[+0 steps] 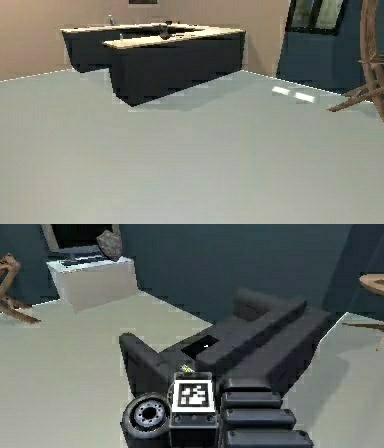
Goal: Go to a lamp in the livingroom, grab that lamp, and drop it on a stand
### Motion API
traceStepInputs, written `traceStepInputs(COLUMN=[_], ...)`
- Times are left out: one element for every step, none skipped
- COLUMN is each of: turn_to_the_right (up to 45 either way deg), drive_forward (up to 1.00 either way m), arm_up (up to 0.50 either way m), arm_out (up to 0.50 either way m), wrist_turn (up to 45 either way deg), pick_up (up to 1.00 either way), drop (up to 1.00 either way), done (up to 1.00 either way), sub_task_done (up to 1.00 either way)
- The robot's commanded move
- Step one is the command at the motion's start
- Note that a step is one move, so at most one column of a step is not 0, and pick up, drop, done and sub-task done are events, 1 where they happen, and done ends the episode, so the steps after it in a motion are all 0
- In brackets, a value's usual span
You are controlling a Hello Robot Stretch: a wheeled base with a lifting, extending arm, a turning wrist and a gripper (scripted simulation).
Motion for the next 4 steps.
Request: traceStepInputs(turn_to_the_right=[45.0,0.0,3.0,0.0], drive_forward=[0.00,1.00,0.00,0.50], arm_up=[0.00,0.00,0.00,0.00], arm_out=[0.00,0.00,0.00,0.00], wrist_turn=[0.0,0.0,0.0,0.0], pick_up=[0.00,0.00,0.00,0.00], drop=[0.00,0.00,0.00,0.00], done=[0.00,0.00,0.00,0.00], sub_task_done=[0.00,0.00,0.00,0.00])
